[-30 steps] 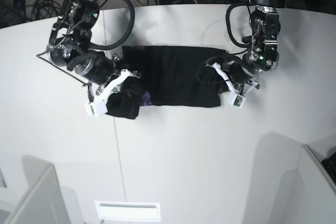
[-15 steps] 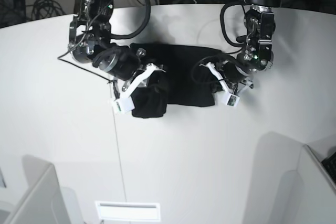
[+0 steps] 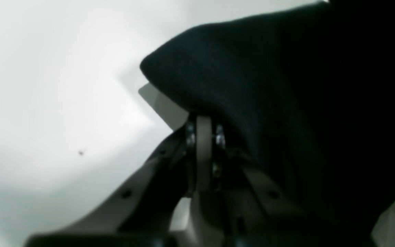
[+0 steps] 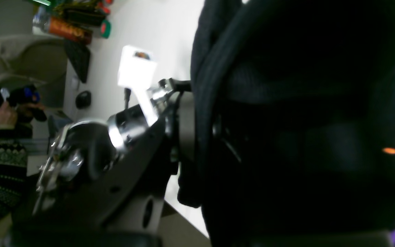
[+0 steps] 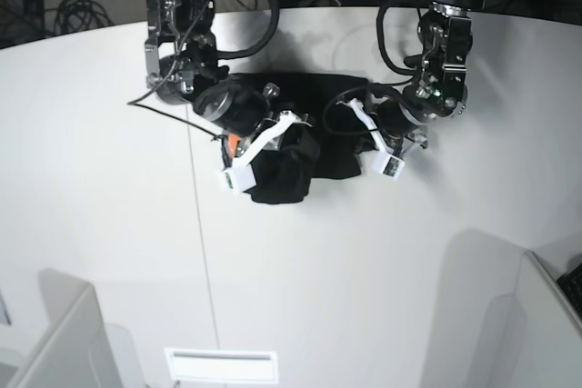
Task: Fold the T-shirt properly
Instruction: 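Lift the bundle with the right gripper and flip it over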
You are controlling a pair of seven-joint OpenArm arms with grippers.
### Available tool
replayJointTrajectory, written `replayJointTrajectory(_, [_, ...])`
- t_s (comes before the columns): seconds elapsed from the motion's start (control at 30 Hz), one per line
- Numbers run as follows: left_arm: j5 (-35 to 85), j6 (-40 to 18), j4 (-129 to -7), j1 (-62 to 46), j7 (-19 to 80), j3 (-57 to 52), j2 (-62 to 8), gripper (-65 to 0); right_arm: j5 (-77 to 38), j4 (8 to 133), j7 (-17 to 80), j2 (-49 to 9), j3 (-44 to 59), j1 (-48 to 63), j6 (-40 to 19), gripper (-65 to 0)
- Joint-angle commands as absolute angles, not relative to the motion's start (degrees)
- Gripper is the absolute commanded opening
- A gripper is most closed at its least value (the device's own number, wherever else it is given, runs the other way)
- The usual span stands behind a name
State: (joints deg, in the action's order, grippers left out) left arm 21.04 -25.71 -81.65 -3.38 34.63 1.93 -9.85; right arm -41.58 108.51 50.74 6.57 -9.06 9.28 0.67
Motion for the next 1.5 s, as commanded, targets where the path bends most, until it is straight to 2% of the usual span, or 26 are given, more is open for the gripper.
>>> replayJointTrajectory(0.0, [19.82,-25.71,-81.98,-3.91,36.62,1.89,-10.07,-65.0,-43.03,109.14,48.57,6.99,-10.15,8.92,0.48,-65.0])
replayJointTrajectory(0.23, [19.38,-25.71,-87.16,-6.37,36.62,1.89,-10.24,-65.0,-43.03,106.95,44.44,6.9,-13.41,8.92,0.66,-65.0])
replayJointTrajectory(0.4, [19.82,-25.71,-89.71,-8.13,36.62,1.45,-13.14,-65.0,-42.07,103.43,43.21,5.67,-13.49,8.84,0.66,-65.0])
replayJointTrajectory(0.77, [19.91,-26.07,-100.53,-17.54,40.75,-17.19,-13.05,-65.0,-39.52,101.93,43.47,5.67,-16.57,8.04,0.66,-65.0])
replayJointTrajectory(0.97, [20.79,-26.24,-101.85,-21.23,40.84,-25.98,-12.88,-65.0,-39.52,99.91,43.47,6.55,-16.66,7.6,0.66,-65.0])
replayJointTrajectory(1.13, [28.97,-31.69,-101.41,-23.96,40.92,-32.57,-13.14,-65.0,-39.6,98.07,43.65,6.9,-16.75,7.08,0.66,-65.0])
replayJointTrajectory(1.47, [30.02,-31.96,-101.41,-25.1,40.92,-35.74,-13.23,-65.0,-43.12,94.29,43.56,6.64,-19.82,4.44,0.66,-65.0])
